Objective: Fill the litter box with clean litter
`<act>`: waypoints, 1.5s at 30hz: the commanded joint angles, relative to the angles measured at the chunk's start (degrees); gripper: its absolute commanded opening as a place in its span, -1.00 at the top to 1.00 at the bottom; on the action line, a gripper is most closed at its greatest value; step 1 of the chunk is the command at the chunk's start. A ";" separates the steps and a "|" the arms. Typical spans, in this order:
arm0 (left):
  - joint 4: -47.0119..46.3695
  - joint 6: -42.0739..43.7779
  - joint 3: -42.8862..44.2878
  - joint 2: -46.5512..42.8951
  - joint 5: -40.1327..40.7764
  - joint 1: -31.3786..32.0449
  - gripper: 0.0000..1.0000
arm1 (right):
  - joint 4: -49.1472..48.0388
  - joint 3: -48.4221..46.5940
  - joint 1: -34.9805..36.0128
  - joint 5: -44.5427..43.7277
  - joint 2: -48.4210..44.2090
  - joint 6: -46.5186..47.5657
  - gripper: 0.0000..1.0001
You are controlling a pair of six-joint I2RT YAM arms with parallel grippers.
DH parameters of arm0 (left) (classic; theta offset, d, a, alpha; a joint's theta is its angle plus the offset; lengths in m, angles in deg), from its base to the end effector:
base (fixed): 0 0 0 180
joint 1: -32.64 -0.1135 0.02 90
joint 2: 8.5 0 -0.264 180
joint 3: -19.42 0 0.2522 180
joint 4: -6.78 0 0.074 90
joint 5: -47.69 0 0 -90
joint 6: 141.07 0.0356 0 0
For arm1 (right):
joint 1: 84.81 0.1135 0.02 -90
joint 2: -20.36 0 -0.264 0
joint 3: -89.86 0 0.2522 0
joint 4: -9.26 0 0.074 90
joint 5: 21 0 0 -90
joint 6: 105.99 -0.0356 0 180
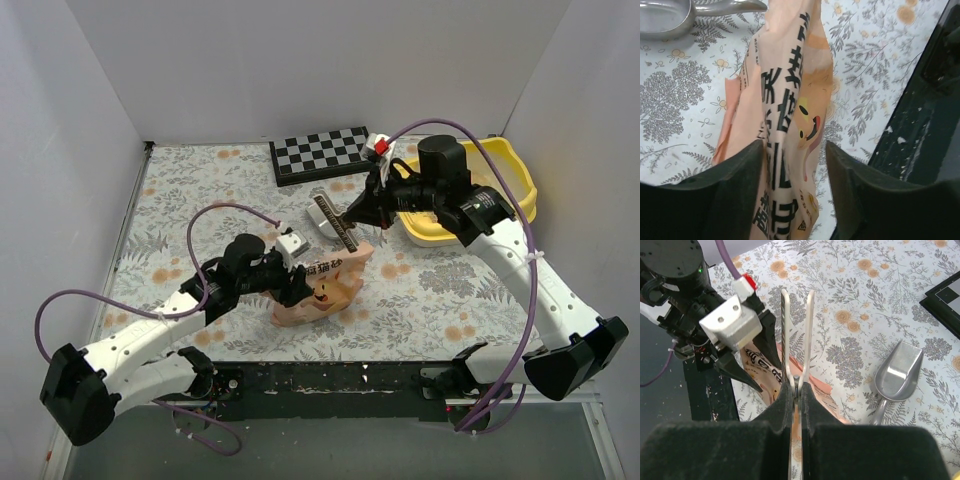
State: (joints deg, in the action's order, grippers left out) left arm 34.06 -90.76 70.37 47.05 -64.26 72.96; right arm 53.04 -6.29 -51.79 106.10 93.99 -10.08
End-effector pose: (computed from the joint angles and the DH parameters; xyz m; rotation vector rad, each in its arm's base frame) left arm 0.1537 -0.1479 0.2545 0.2635 2.3251 -1.1766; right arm 0.2180 0.1673 0.4263 -1.0593 1.6697 0.9377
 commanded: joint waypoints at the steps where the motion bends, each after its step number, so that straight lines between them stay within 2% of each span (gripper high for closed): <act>1: 0.72 3.99 -0.01 2.89 6.22 3.45 0.18 | -0.93 0.56 -0.14 2.62 0.29 2.26 0.97; 3: 0.90 4.79 -0.01 4.38 7.54 4.77 0.41 | -0.58 1.26 -0.14 2.80 0.29 3.31 0.97; 6: 0.81 6.36 -0.27 4.13 7.98 5.91 0.63 | 0.30 2.93 -0.32 1.75 -0.15 6.03 0.97; 11: -0.51 12.16 -1.94 -0.26 6.40 8.90 0.77 | 1.01 7.14 -1.72 -1.05 -3.83 11.14 0.97; 13: -0.42 14.53 -1.60 -0.79 5.87 10.30 0.79 | -1.36 11.00 -2.69 -1.42 -6.90 12.36 0.97; 17: 1.15 19.45 1.56 1.31 2.37 12.15 0.81 | -4.09 17.95 -2.87 1.56 -13.40 20.96 0.97; 24: 1.69 25.26 4.91 5.53 -1.16 14.70 0.86 | 1.87 19.81 -2.87 10.43 -20.62 35.64 0.97; 29: 1.69 26.15 4.03 3.17 -0.90 15.76 0.88 | 6.62 18.58 -2.87 15.10 -18.52 41.19 0.97; 35: 3.71 25.88 1.84 -3.86 0.94 15.93 0.89 | 5.40 19.72 -2.87 19.66 -16.50 46.11 0.97; 40: 3.71 24.92 -0.45 -4.05 2.35 15.93 0.90 | 5.22 19.73 -2.69 24.15 -14.74 49.63 0.97; 45: 1.78 24.04 -2.56 -4.66 3.58 15.93 0.87 | 5.49 19.99 -2.78 24.51 -12.81 50.34 0.97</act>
State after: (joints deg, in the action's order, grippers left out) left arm 36.29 -65.86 69.65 43.44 -60.33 88.37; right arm 59.08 14.00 -54.72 127.48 80.04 37.81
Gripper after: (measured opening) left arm 0.057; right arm 0.054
